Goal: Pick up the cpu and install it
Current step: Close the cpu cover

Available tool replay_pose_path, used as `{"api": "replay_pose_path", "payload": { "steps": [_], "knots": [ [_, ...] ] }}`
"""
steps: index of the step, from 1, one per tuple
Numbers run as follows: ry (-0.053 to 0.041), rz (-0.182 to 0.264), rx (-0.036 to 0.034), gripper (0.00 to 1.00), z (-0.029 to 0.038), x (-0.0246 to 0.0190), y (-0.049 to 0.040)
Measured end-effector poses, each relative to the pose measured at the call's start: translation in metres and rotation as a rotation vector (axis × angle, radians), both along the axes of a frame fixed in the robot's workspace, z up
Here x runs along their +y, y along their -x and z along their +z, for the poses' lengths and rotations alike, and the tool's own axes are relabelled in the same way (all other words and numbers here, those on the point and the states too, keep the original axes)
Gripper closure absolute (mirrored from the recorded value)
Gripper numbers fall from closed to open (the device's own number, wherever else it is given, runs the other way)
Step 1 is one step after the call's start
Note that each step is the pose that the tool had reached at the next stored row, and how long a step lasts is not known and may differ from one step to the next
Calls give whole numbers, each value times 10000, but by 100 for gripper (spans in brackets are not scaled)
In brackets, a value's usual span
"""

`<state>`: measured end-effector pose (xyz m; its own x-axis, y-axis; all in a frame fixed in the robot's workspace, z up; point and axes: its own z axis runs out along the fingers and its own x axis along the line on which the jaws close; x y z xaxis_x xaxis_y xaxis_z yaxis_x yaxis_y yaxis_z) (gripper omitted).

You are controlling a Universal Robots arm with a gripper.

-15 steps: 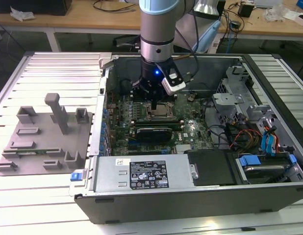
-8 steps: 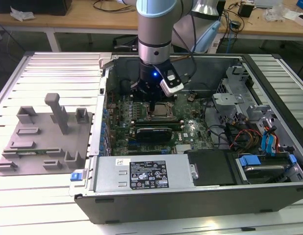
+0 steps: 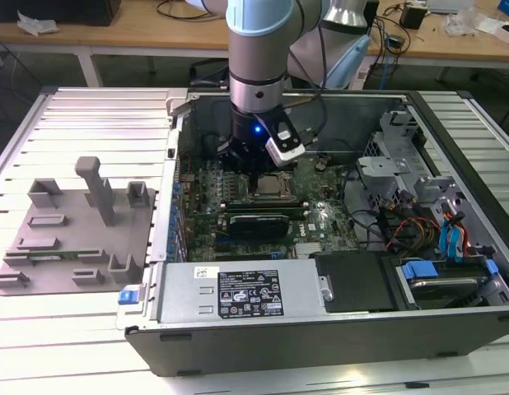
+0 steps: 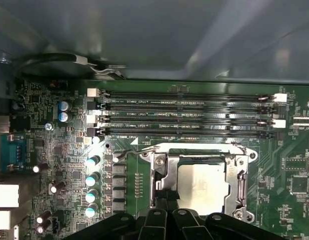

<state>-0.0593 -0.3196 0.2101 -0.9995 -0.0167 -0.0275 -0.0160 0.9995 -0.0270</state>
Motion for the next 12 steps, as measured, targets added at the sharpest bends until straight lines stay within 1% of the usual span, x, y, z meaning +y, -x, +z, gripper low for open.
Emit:
{"api": "replay_pose_path", "payload": {
  "steps": [3,7,12],
  "knots": [
    [2,1,1,89,-2,0,2],
    [1,0,1,89,-37,-1,14],
    [3,1,0,89,-53,-1,17]
  ]
}}
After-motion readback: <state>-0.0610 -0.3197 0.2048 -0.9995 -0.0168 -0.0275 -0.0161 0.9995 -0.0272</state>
